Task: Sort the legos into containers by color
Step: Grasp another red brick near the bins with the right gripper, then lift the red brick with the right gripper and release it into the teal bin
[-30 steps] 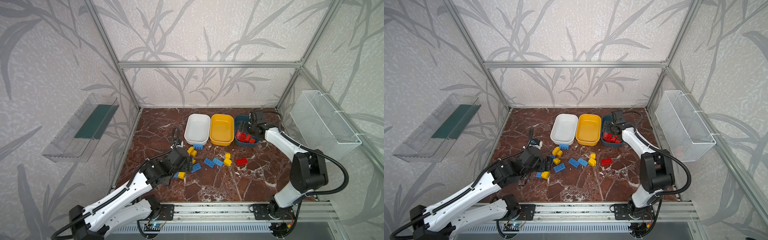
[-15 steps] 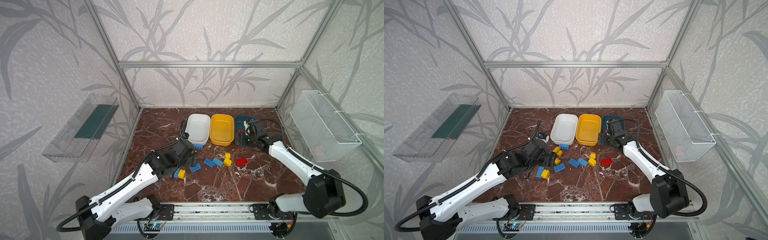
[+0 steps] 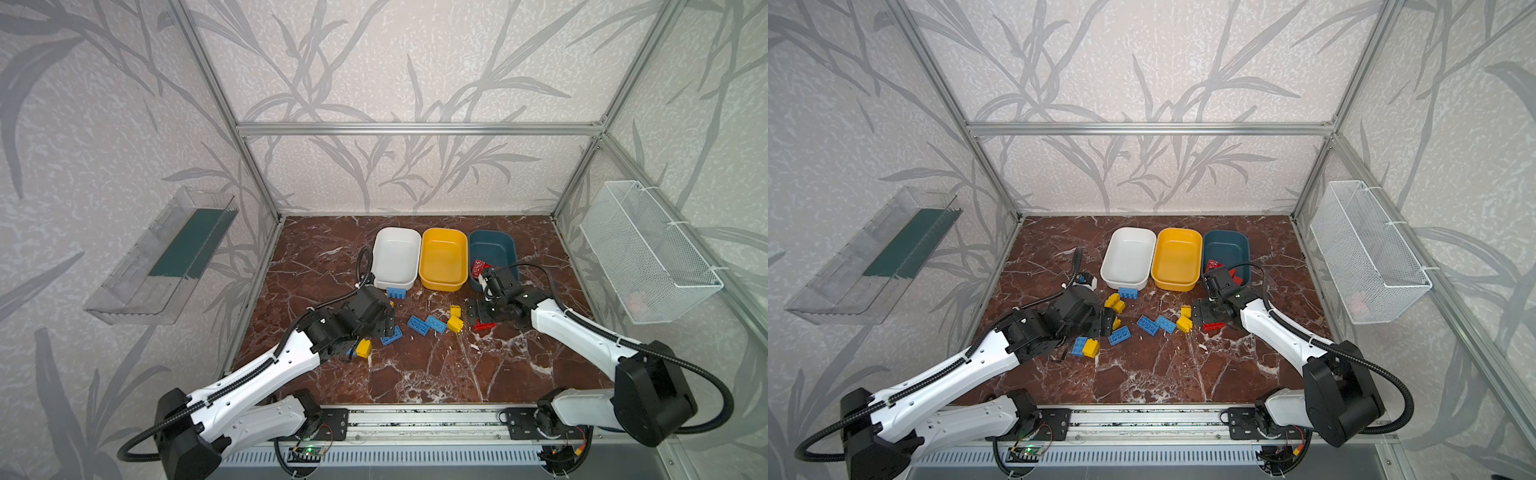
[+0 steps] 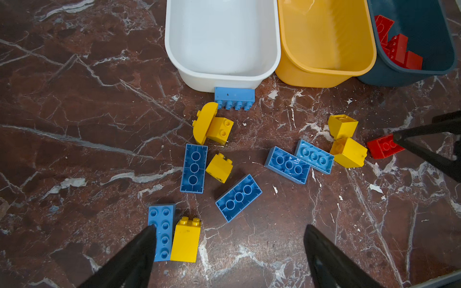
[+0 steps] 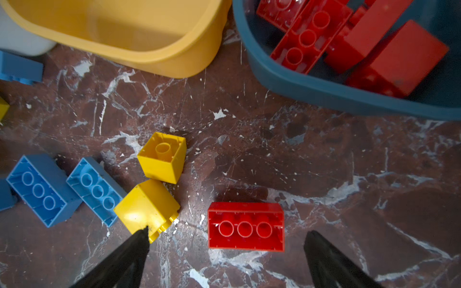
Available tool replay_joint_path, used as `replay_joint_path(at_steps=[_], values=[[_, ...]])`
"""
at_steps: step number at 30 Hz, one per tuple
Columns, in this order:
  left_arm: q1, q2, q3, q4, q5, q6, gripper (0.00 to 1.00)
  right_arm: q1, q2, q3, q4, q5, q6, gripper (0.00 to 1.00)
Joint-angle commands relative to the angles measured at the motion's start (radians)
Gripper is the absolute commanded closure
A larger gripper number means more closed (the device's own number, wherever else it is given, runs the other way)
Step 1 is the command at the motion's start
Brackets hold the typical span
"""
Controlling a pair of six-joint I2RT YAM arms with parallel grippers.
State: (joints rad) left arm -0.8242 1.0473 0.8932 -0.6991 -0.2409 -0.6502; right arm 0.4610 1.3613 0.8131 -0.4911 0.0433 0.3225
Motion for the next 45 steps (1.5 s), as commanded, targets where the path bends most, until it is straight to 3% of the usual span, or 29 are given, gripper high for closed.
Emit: replay_joint_path(at_steps=[1,10,17,28,45], values=[[0.003,0.012,-0.013,0.014,-0.019,-0.037,0.09,0.007,0.036,-0.005,-0.019,0.038,0.013,0.02],[0.004,0.029,-0.034,0.034,-0.028,-0.037,0.09,0.005,0.197,0.063,-0.085,0.075,0.059,0.05],[0.003,0.052,-0.04,0.044,-0.03,-0.046,0.09,0.005,0.242,0.066,-0.092,0.078,0.076,0.15],[0.004,0.063,-0.033,0.049,-0.018,-0.044,0.09,0.005,0.205,0.052,-0.099,0.082,0.081,0.44],[0.006,-0.028,-0.041,-0.006,-0.094,-0.044,0.09,-0.001,0.064,0.276,-0.216,0.04,0.024,0.51]])
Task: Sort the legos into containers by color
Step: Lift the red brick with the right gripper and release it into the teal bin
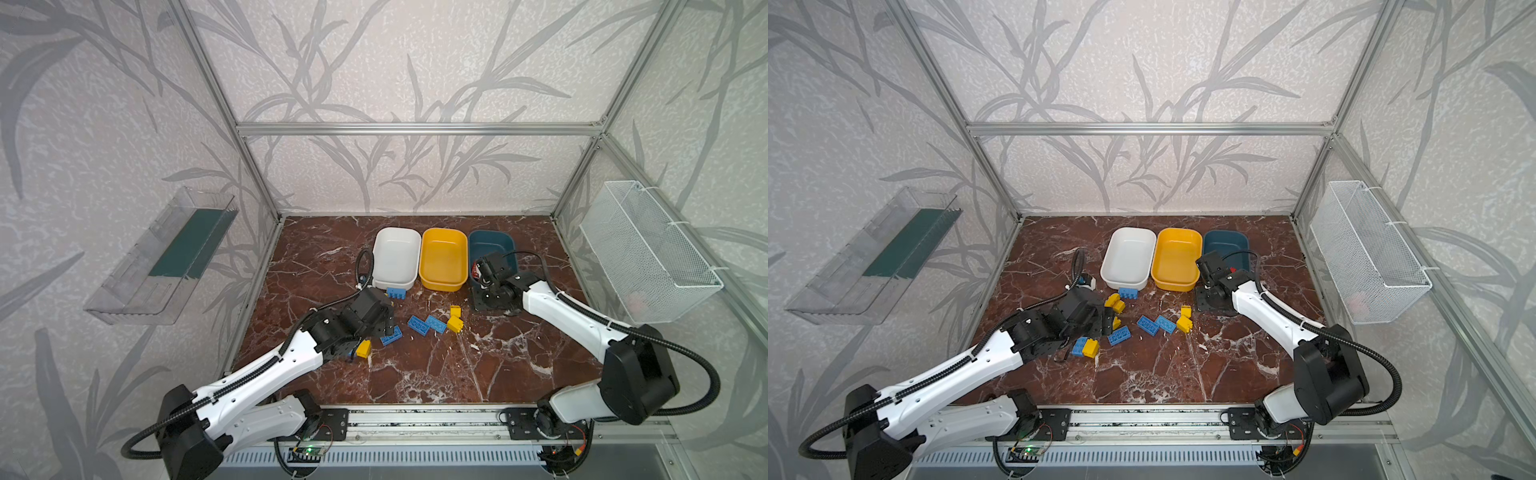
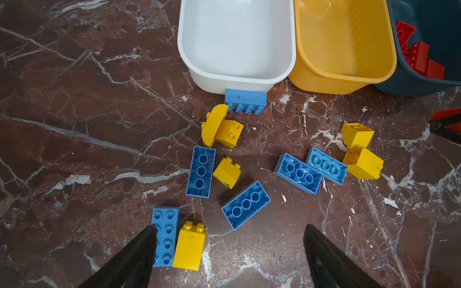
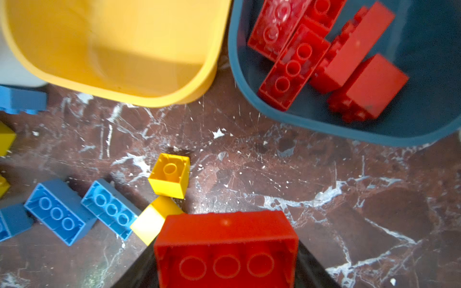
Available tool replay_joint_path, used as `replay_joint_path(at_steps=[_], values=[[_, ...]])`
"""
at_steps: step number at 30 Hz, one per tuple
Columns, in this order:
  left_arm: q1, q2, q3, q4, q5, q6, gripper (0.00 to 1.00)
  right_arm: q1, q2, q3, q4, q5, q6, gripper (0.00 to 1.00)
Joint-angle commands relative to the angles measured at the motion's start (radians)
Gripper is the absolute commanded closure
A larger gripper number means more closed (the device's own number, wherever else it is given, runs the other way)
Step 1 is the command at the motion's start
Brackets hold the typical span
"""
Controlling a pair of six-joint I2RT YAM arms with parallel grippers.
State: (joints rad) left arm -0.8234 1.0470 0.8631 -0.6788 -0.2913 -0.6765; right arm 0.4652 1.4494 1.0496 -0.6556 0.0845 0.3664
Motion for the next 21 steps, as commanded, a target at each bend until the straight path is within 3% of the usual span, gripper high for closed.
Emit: replay_joint_path(at_steps=[1,8,21], values=[[0.005,-0.033,-0.016,-0.029,-0.046,-0.021,0.09,-0.011,-0.027,0.052,-0.048,0.0,-0.018,0.5],[0.006,-0.045,-0.051,-0.033,-0.041,-0.04,0.09,-0.091,-0.034,0.142,0.015,-0.017,-0.035,0.5],[0.006,0.028,-0.095,0.04,-0.007,-0.055,0.09,-0.31,0.118,0.256,0.107,-0.13,-0.003,0.49]])
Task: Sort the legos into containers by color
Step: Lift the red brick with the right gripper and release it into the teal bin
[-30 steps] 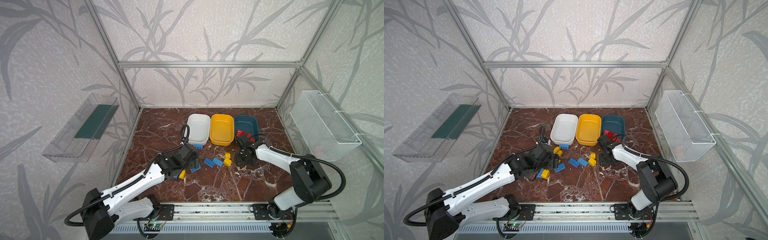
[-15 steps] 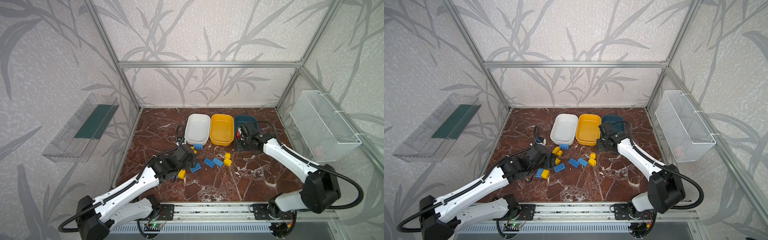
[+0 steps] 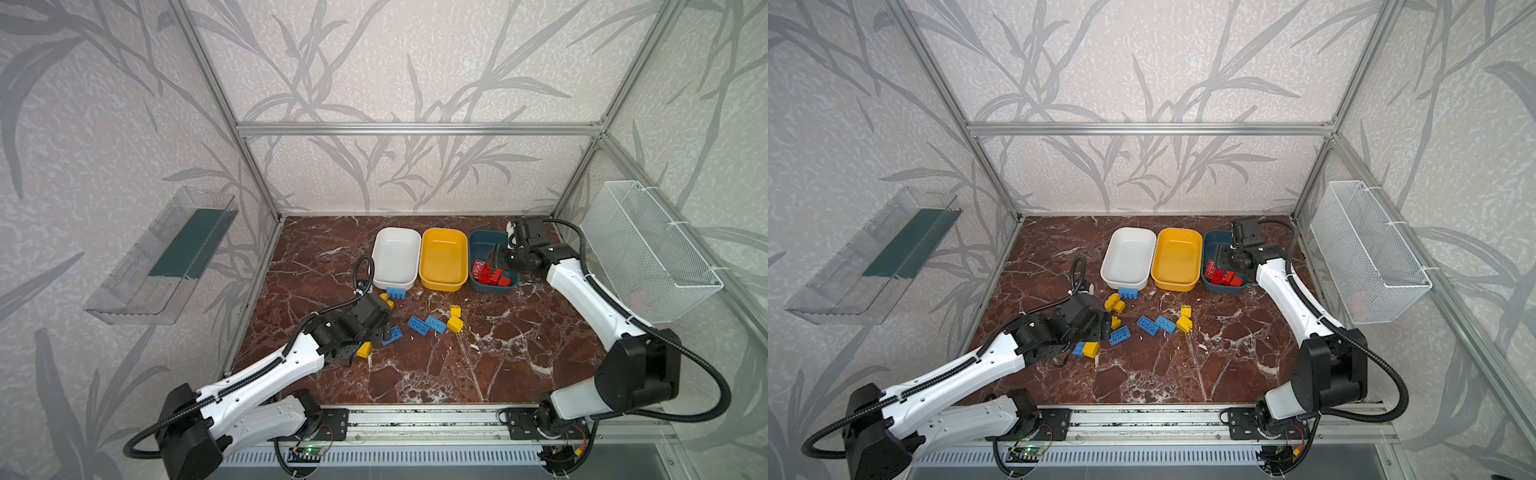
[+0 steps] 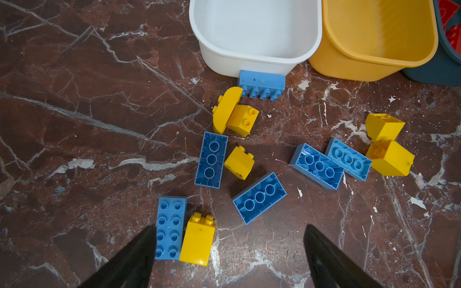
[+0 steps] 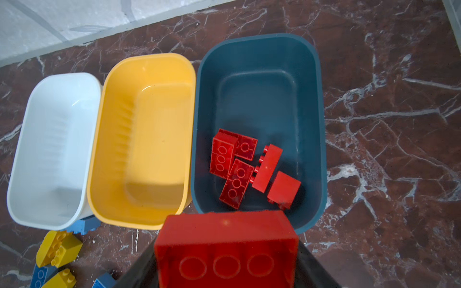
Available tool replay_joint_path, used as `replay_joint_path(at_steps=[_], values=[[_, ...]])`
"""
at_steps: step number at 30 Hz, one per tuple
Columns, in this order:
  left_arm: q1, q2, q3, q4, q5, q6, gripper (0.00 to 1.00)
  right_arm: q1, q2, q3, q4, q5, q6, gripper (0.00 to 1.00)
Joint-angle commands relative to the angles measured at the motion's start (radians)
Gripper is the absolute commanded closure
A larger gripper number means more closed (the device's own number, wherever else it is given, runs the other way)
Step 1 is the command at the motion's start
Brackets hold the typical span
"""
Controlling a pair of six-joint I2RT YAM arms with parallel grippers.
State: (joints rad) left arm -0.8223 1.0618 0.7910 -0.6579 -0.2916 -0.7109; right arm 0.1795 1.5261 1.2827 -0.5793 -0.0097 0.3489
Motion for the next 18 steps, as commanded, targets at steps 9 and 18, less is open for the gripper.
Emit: replay_joint_path(at_steps=[9,18], values=[[0.006,0.107,-0.028,0.039,0.019,-0.033,0.08,-0.049,0.242,0.117,0.051,-0.074,0.026,0.44],[0.007,0.206,-0.001,0.046,0.081,-0.03,0.08,-0.049,0.256,0.131,0.05,-0.074,0.021,0.21]])
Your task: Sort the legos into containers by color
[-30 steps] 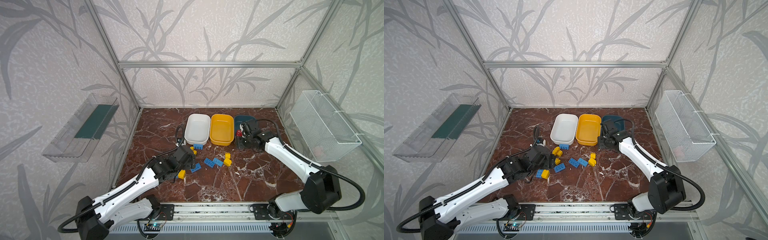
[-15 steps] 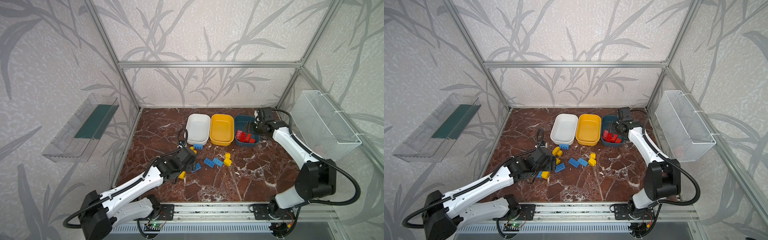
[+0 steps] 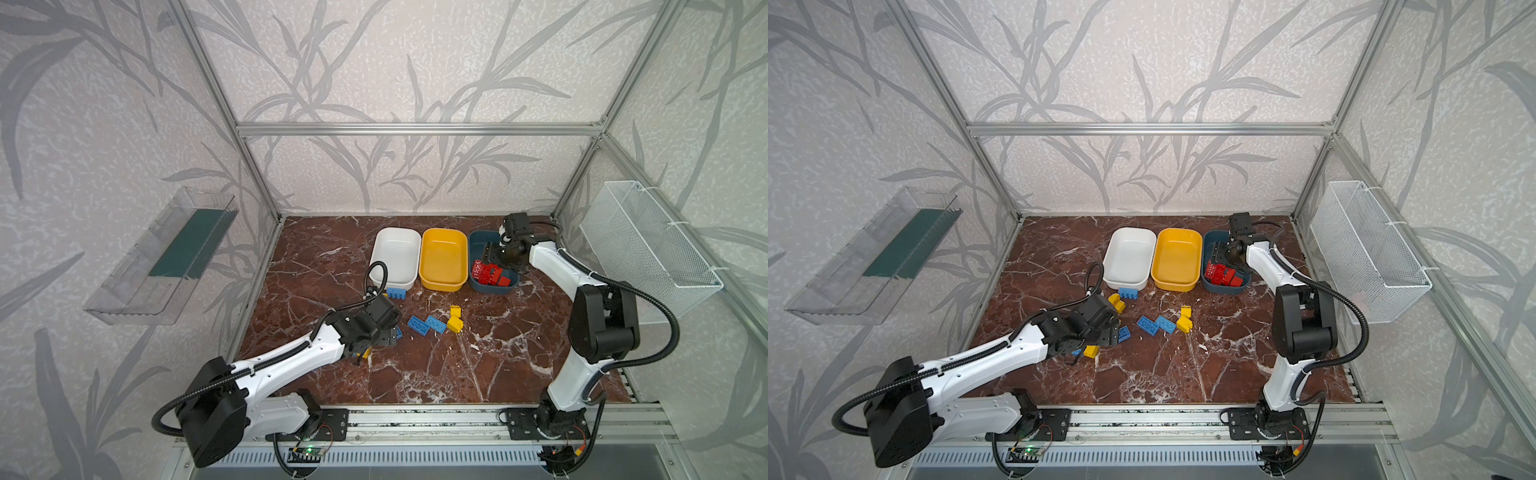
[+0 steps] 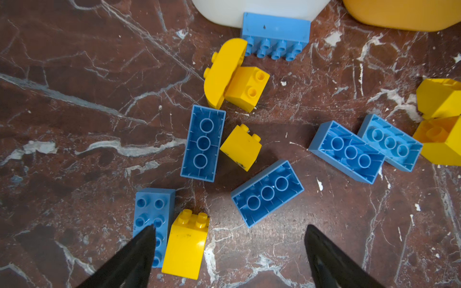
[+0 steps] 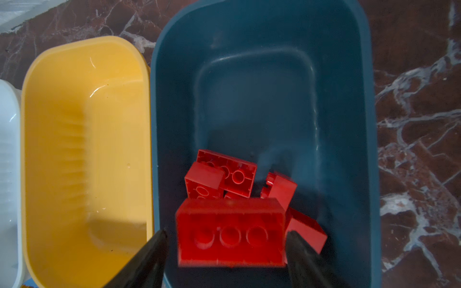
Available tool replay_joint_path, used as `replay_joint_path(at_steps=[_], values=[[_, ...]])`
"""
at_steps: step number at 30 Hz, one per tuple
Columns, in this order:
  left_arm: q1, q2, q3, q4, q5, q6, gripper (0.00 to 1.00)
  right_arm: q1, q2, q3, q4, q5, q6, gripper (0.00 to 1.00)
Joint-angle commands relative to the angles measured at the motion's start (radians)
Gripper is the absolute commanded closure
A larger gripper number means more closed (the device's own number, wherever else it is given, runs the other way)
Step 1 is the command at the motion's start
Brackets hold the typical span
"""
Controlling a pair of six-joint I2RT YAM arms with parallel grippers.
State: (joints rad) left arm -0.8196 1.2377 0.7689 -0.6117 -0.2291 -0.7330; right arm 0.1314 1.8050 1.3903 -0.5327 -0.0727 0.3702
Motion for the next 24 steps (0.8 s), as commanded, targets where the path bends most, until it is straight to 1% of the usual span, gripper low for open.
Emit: replay_joint_path(at_steps=[1,4,9,16,20,24], values=[[0.004,0.042,0.026,0.001,0.023,-0.006,0.08,-0.001,-0.032,0.02,0.0,-0.013,-0.003,0.2],[0.003,0.076,0.026,0.026,0.041,0.007,0.08,-0.001,-0.071,-0.002,0.006,0.0,-0.008,0.17],[0.003,0.135,0.042,0.03,0.054,0.021,0.08,0.003,-0.177,-0.083,0.052,-0.028,0.014,0.17],[0.004,0.216,0.065,0.062,0.082,0.012,0.08,0.068,-0.324,-0.238,0.135,-0.01,0.027,0.17],[0.003,0.258,0.073,0.089,0.094,0.019,0.08,0.107,-0.388,-0.294,0.15,0.013,0.024,0.17],[0.002,0.31,0.091,0.094,0.108,0.027,0.11,0.123,-0.442,-0.33,0.156,0.011,0.027,0.17]])
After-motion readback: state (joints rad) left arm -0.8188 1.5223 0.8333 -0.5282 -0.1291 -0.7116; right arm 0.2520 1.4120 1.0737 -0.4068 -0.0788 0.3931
